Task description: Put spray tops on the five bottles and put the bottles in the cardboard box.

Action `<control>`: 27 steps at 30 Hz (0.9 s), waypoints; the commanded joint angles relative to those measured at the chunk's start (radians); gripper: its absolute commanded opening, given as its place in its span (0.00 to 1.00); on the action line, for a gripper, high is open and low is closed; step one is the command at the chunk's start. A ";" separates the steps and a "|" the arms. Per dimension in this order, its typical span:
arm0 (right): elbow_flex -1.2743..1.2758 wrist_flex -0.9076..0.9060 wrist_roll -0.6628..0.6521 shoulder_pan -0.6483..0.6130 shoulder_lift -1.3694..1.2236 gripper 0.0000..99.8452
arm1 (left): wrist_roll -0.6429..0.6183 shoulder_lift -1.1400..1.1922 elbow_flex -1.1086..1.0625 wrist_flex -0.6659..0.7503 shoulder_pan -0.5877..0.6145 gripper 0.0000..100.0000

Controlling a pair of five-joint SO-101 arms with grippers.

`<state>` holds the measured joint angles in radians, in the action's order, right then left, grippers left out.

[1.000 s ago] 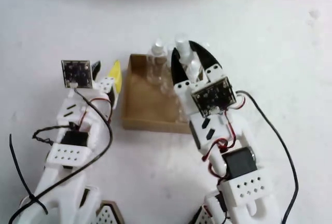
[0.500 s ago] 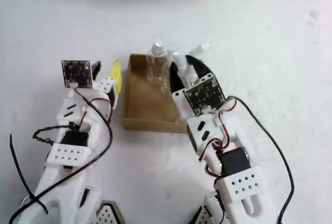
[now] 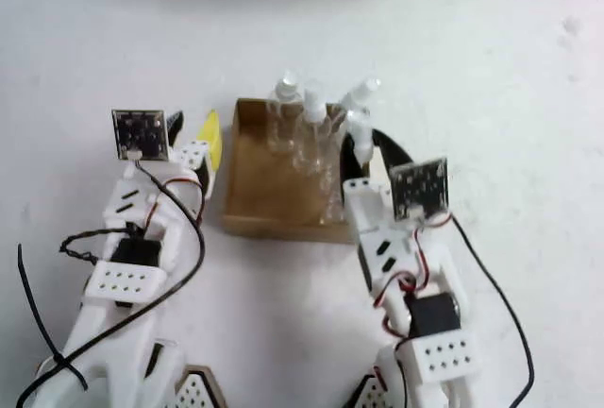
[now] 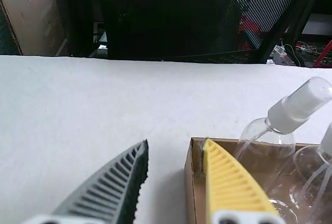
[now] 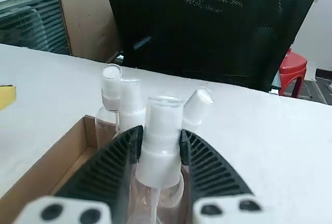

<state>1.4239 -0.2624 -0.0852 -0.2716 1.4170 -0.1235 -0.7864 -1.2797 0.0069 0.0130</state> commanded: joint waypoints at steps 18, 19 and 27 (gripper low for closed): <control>0.074 -0.202 -0.012 -0.044 0.357 0.12 | 0.009 -0.031 0.003 0.026 0.010 0.16; 0.051 -0.217 -0.012 -0.053 0.357 0.11 | 0.009 -0.031 0.003 0.026 0.012 0.16; 0.008 -0.285 -0.012 -0.056 0.355 0.11 | 0.011 -0.031 0.003 0.026 0.012 0.16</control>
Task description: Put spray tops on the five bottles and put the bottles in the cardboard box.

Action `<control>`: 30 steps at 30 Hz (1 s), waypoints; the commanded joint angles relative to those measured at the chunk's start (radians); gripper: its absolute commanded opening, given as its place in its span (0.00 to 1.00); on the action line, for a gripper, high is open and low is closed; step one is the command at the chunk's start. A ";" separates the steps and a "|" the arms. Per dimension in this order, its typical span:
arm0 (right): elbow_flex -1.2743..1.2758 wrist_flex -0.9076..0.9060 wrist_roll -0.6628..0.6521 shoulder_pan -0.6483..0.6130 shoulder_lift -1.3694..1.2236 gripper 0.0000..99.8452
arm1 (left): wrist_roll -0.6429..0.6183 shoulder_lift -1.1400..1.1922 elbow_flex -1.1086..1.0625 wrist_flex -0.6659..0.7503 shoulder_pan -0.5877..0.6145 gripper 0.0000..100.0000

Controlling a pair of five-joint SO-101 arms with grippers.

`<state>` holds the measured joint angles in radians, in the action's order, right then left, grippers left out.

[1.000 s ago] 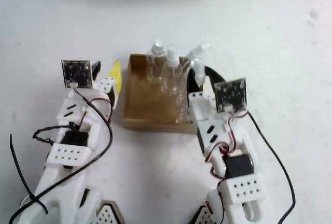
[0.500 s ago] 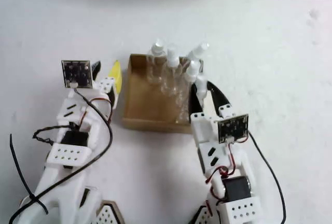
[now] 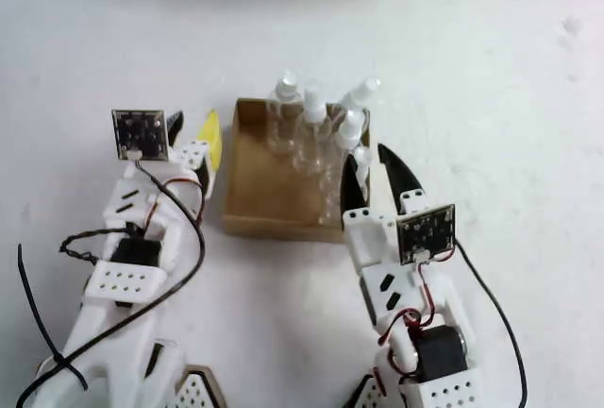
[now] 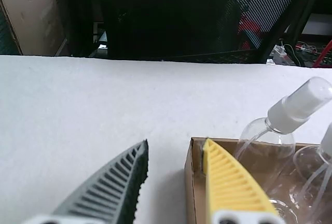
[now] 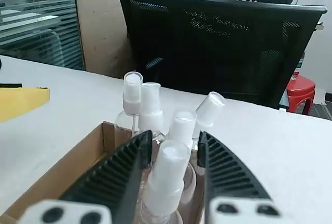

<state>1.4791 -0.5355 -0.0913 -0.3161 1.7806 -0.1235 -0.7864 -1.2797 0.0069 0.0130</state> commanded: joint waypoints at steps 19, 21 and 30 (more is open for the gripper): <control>-0.440 -0.102 0.135 -0.005 -0.634 0.11 | 0.011 -0.031 0.003 0.025 0.012 0.16; -0.442 -0.102 0.135 -0.005 -0.665 0.11 | 0.011 -0.031 0.003 0.025 0.012 0.16; -0.439 -0.104 0.130 -0.005 -0.668 0.03 | 0.011 -0.031 0.003 0.025 0.012 0.16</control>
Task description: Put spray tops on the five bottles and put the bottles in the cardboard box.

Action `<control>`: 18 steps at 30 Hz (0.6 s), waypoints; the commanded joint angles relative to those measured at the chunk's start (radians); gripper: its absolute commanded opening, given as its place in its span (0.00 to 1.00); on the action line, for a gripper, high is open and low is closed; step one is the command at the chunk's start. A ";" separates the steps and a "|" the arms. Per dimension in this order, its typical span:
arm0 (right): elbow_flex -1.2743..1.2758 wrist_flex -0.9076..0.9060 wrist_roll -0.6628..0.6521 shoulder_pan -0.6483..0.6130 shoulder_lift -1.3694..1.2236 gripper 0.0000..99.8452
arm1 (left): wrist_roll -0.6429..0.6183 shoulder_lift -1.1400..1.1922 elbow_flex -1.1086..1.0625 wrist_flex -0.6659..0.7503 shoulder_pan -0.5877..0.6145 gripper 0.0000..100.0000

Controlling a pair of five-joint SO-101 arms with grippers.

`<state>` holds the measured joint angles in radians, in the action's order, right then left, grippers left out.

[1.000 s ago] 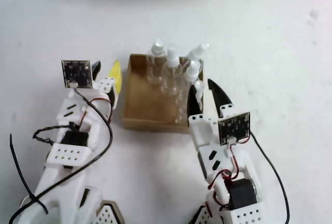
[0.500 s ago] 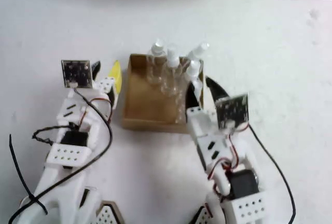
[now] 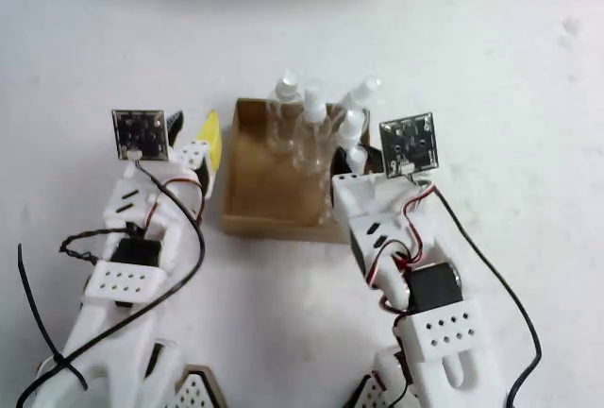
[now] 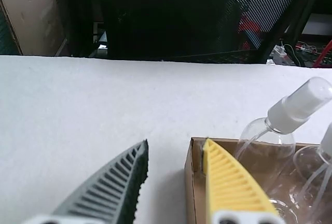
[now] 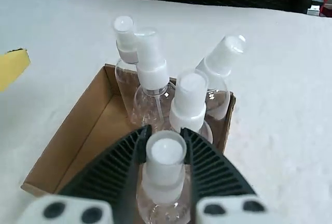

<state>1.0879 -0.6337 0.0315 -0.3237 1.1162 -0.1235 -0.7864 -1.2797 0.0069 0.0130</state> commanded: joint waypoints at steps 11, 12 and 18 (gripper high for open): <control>-0.048 -0.004 -0.157 0.002 -0.005 0.02 | 0.011 -0.031 0.003 0.026 0.012 0.16; -0.048 -0.004 -0.161 0.002 -0.012 0.02 | 0.011 -0.031 0.003 0.026 0.012 0.16; -0.026 -0.004 -0.164 0.002 -0.016 0.02 | 0.011 -0.031 0.003 0.026 0.012 0.16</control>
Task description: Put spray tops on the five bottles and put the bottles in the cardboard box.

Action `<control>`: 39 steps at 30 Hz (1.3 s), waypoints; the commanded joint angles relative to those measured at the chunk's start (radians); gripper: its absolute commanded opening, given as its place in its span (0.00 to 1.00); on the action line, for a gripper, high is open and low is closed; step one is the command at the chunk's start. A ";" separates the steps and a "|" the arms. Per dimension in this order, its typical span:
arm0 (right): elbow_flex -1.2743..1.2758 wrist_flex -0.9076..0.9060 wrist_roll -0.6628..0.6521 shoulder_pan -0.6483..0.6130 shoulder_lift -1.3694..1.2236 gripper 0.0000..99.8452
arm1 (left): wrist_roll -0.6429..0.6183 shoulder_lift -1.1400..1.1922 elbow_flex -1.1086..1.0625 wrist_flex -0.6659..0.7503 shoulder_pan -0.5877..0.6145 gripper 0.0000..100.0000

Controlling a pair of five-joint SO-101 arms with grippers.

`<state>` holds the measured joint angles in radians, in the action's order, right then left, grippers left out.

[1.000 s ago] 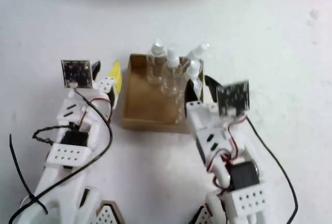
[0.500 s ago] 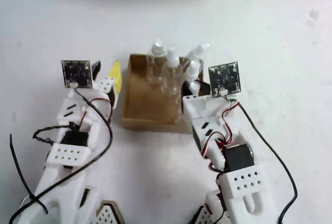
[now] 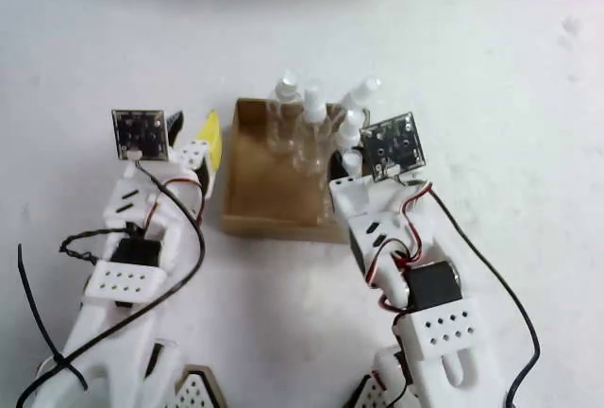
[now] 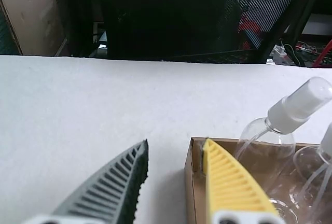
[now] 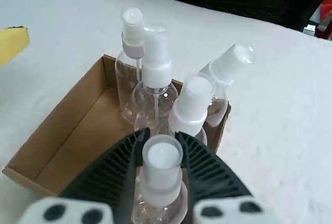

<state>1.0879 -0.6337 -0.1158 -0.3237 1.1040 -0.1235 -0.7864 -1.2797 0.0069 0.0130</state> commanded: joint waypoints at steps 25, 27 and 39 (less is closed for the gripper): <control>0.072 0.073 -0.023 0.001 0.007 0.02 | 0.011 -0.031 0.003 0.026 0.012 0.16; 0.071 0.077 -0.023 -0.004 0.008 0.02 | 0.011 -0.031 0.003 0.026 0.012 0.16; 0.046 0.070 -0.018 -0.005 0.008 0.19 | 0.011 -0.031 0.003 0.026 0.012 0.16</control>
<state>1.1722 -0.5662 -0.1266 -0.3237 1.0978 -0.1235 -0.7864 -1.2797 0.0069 0.0130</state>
